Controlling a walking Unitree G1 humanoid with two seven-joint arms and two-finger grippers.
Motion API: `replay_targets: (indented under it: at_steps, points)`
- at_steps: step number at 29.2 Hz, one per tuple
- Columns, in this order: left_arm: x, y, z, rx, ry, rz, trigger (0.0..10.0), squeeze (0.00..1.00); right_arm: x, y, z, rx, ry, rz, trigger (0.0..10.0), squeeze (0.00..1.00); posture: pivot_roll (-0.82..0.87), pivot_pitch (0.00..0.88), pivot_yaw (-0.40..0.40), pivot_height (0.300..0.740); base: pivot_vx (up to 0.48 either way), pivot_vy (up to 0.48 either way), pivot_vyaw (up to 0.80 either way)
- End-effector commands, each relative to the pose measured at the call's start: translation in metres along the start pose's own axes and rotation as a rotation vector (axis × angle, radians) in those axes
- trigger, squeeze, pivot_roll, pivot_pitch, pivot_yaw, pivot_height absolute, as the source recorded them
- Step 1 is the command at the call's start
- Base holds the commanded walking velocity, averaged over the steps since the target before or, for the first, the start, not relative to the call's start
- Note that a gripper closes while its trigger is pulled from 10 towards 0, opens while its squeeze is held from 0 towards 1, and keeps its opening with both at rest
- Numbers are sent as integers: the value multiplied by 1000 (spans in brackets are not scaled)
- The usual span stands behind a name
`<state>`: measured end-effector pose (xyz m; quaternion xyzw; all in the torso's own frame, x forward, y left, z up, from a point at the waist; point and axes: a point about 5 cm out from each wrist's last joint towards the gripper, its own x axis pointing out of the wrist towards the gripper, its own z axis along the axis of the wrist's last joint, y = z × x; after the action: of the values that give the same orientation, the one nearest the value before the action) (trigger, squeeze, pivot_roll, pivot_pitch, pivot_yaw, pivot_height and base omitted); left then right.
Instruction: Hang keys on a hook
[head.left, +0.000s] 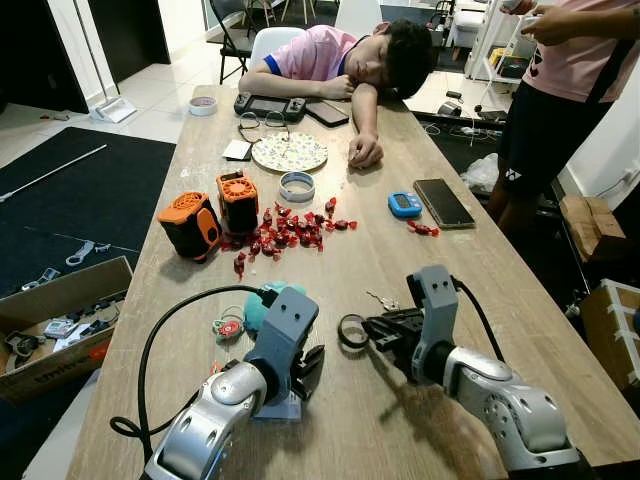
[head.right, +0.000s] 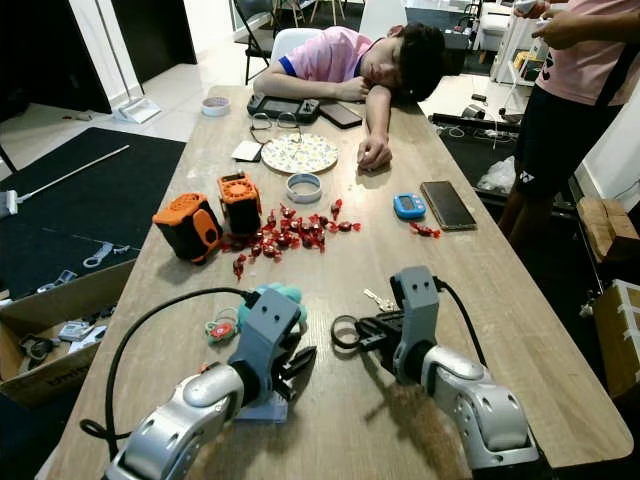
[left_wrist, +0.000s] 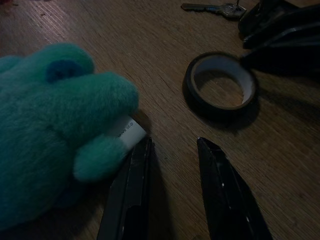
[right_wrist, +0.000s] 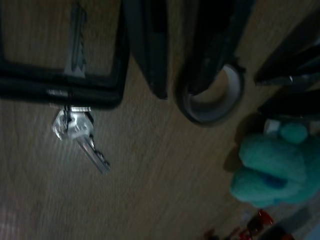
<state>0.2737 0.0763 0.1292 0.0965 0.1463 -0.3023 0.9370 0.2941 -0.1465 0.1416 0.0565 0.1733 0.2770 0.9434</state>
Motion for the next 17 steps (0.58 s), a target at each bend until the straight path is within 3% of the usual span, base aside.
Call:
replay_targets:
  at_steps: [1, 3, 4, 5, 6, 17]
  points:
    - [1, -3, -7, -11, 32, -6, 10000, 0, -2, -1, -5, 23, 29, -1, 10000, 1000, 12, 175, -22, 740, 0, 0, 0]
    - [1, -3, -7, -11, 31, -7, 10000, 0, -1, -2, -7, 36, 43, -7, 10000, 1000, 13, 176, -25, 740, 0, 0, 0]
    - [1, -3, -7, -12, 32, -7, 10000, 0, 0, -3, -9, 38, 50, -10, 10000, 361, 15, 176, -26, 740, 0, 0, 0]
    - [1, -3, -7, -12, 32, -7, 10000, 0, 0, -3, -9, 38, 50, -10, 10000, 361, 15, 176, -26, 740, 0, 0, 0]
    - [1, -3, -7, -13, 32, -6, 10000, 0, 0, -4, -9, 40, 56, -14, 10000, 0, 17, 175, -29, 740, 0, 0, 0]
    - [2, -3, -7, -16, 31, -2, 10000, 0, 8, -8, 13, 29, -14, -23, 10000, 0, 16, 173, -30, 740, 0, 0, 0]
